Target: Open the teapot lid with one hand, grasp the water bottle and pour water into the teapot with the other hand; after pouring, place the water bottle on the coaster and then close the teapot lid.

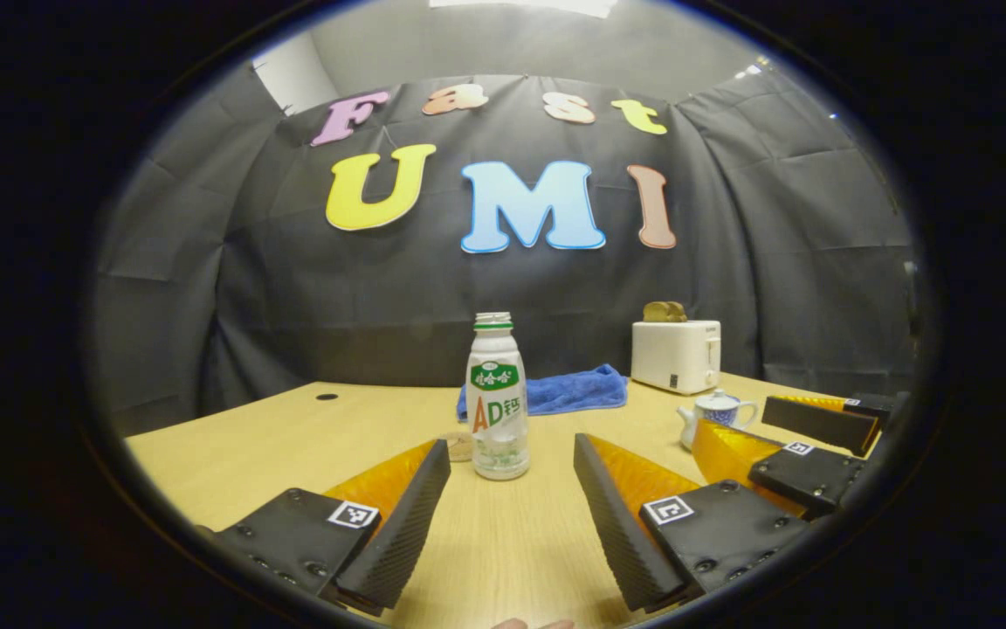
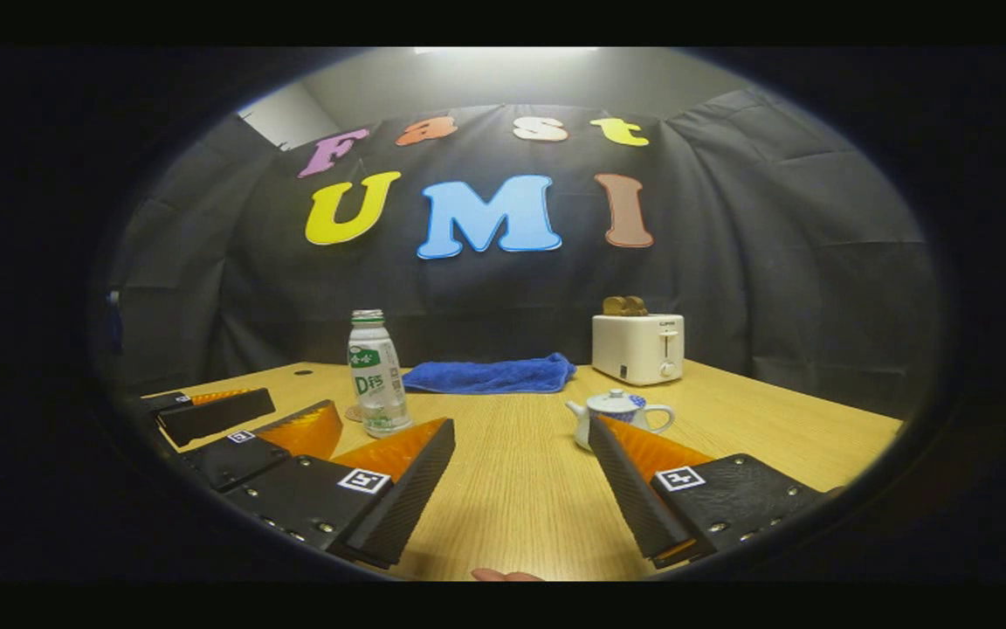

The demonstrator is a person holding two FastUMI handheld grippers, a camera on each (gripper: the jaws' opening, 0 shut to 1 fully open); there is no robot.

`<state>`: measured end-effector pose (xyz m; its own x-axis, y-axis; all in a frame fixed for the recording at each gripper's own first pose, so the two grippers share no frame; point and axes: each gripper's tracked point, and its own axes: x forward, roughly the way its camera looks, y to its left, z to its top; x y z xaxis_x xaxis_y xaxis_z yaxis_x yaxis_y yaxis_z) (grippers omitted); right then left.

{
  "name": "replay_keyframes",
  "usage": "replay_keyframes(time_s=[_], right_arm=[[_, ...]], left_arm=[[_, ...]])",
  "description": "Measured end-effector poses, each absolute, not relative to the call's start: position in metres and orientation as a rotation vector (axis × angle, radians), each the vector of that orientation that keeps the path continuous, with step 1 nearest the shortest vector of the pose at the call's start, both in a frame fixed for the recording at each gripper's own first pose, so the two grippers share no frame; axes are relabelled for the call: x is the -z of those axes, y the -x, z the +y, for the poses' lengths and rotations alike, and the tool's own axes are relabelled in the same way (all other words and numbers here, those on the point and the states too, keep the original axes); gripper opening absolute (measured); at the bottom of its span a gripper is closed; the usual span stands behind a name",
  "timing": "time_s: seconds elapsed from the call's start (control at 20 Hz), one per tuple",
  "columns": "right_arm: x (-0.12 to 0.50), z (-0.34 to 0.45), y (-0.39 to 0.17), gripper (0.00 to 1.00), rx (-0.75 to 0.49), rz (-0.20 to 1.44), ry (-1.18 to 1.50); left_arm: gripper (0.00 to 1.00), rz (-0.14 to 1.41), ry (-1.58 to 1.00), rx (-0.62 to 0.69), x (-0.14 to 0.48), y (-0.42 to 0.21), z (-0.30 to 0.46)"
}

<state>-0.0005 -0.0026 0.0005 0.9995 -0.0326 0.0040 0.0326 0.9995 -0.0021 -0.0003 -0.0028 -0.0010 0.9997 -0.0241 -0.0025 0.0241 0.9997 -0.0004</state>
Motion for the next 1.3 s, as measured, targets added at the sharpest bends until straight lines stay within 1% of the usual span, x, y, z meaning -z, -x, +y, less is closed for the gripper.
replay_keyframes(time_s=[0.25,0.4,0.45,0.65,0.9,1.3], right_arm=[[0.001,-0.003,0.0,0.95,0.012,0.024,-0.034],[-0.009,-0.022,-0.014,0.95,0.048,0.016,-0.047],[-0.012,-0.028,-0.018,0.95,0.059,0.013,-0.039],[-0.017,-0.046,-0.036,0.94,0.089,0.02,-0.02],[-0.024,-0.066,-0.061,0.95,0.12,0.033,-0.003],[-0.007,-0.093,-0.108,0.95,0.158,0.123,-0.007]], left_arm=[[0.95,0.016,-0.016,0.056,0.003,-0.003,-0.006],[0.94,-0.056,-0.024,0.055,-0.029,-0.012,-0.002],[1.0,-0.064,-0.021,0.063,-0.031,-0.017,-0.003],[1.0,-0.035,0.003,0.09,-0.029,-0.039,-0.007],[1.0,-0.01,0.026,0.078,-0.029,-0.063,0.007],[1.0,0.035,0.037,0.067,-0.021,-0.091,0.018]])
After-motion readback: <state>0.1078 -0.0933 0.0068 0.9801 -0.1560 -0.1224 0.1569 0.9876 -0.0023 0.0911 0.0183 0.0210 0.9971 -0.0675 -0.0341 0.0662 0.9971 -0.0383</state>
